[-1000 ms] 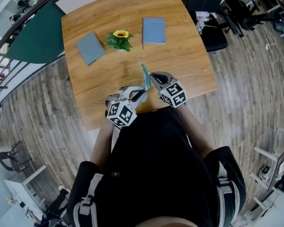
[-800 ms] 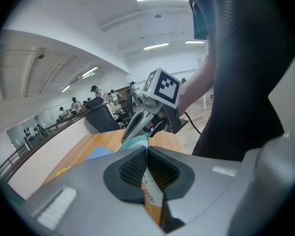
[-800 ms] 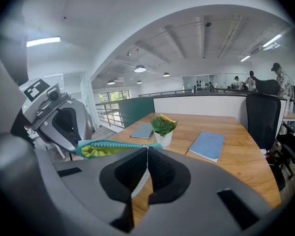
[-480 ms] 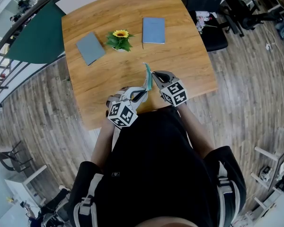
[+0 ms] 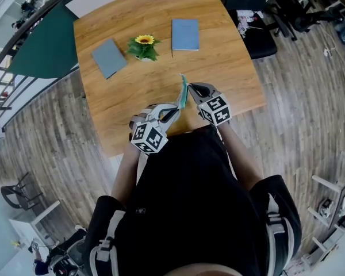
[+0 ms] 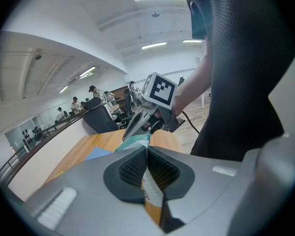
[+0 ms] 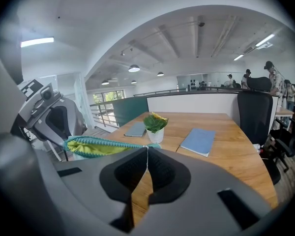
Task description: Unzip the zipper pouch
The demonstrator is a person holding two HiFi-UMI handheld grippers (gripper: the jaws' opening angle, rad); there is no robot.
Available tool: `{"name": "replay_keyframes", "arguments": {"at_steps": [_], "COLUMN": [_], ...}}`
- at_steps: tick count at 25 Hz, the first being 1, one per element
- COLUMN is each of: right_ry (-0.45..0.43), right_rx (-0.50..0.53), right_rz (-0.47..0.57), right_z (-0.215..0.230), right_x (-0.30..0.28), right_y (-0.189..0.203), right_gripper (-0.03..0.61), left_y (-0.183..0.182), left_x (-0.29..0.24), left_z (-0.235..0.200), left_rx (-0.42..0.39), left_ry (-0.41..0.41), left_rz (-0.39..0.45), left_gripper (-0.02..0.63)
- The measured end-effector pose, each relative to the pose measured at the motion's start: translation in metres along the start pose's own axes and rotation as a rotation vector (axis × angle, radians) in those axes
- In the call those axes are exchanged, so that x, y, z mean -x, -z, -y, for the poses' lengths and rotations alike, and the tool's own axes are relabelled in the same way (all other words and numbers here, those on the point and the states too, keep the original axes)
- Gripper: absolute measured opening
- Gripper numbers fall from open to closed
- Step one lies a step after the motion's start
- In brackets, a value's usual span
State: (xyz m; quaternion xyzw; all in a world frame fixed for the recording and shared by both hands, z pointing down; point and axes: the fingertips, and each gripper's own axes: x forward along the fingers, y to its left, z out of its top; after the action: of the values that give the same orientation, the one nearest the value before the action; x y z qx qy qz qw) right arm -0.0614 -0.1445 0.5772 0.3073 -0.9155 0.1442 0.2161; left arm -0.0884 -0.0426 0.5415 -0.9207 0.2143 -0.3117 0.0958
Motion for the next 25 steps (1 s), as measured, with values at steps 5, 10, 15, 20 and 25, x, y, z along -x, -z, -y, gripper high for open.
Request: {"name": "replay_keyframes", "arguments": {"at_steps": [5, 10, 15, 20, 25], "right_ry": [0.019, 0.035, 0.053, 0.072, 0.087], "right_rx": [-0.009, -0.013, -0.024, -0.036, -0.042], "right_rz": [-0.004, -0.006, -0.011, -0.014, -0.017], "right_z": [0.007, 0.015, 0.022, 0.027, 0.032], "right_x": [0.004, 0.008, 0.014, 0.017, 0.021], "right_y": [0.002, 0.005, 0.009, 0.015, 0.019], "right_gripper": [0.008, 0.008, 0.008, 0.008, 0.008], "left_y": [-0.001, -0.001, -0.003, -0.001, 0.001], "left_x": [0.0, -0.001, -0.002, -0.003, -0.002], "left_z": [-0.001, 0.0, 0.004, 0.006, 0.008], "left_rx": [0.002, 0.0, 0.002, 0.011, 0.018], "left_ry": [0.001, 0.004, 0.007, 0.006, 0.005], "left_rz": [-0.001, -0.002, 0.0, 0.004, 0.002], "left_gripper": [0.006, 0.006, 0.006, 0.006, 0.006]}}
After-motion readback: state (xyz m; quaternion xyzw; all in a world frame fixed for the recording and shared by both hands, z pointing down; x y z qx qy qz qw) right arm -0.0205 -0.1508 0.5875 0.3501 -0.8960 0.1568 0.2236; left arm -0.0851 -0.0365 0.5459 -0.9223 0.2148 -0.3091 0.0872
